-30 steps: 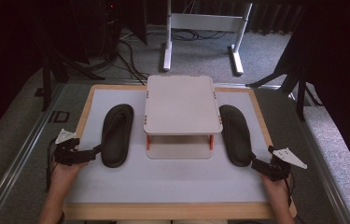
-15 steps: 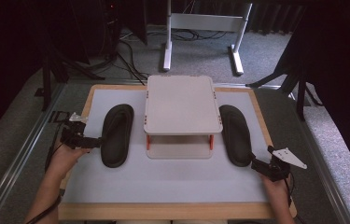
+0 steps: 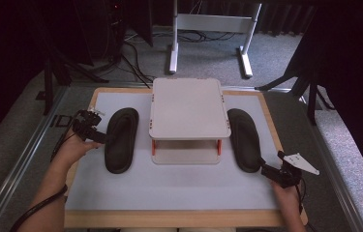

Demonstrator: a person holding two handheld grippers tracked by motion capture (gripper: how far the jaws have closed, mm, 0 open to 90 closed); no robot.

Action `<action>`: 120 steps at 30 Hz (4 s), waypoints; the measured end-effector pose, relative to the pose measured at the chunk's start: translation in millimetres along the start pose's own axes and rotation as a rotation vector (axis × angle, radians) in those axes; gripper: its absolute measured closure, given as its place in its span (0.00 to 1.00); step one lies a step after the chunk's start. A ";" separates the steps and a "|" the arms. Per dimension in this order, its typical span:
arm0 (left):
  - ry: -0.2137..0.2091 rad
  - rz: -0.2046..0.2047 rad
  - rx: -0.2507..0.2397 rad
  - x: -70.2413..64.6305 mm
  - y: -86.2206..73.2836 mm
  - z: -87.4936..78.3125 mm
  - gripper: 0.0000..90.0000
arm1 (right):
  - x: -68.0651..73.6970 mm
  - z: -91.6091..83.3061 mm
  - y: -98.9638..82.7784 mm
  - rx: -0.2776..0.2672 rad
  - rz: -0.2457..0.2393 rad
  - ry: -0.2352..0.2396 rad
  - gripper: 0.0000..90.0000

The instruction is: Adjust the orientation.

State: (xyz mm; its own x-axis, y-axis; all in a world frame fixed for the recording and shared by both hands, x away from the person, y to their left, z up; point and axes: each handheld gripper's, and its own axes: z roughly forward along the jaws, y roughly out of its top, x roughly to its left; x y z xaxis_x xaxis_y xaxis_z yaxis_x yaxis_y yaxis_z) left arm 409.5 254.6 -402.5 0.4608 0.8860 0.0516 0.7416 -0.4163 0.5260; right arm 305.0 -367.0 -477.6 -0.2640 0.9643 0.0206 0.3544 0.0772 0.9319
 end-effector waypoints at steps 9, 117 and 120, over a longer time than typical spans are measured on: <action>0.002 -0.027 0.035 0.8 23.2 21.1 0.16 | 0.0 0.0 0.0 0.001 0.000 0.002 0.15; -0.133 -0.252 0.066 -121.6 208.7 -46.7 0.80 | -2.1 3.7 1.4 0.039 0.004 0.038 0.21; -0.133 -0.224 0.054 -123.7 209.1 -44.2 0.80 | -1.7 2.5 1.0 0.028 0.005 0.029 0.21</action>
State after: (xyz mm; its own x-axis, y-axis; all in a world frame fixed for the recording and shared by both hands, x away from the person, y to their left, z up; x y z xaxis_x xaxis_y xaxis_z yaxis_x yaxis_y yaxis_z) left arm 486.0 67.0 -261.4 0.3394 0.9243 -0.1745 0.8558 -0.2265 0.4651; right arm 308.0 -368.0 -477.6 -0.2878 0.9570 0.0359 0.3803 0.0798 0.9214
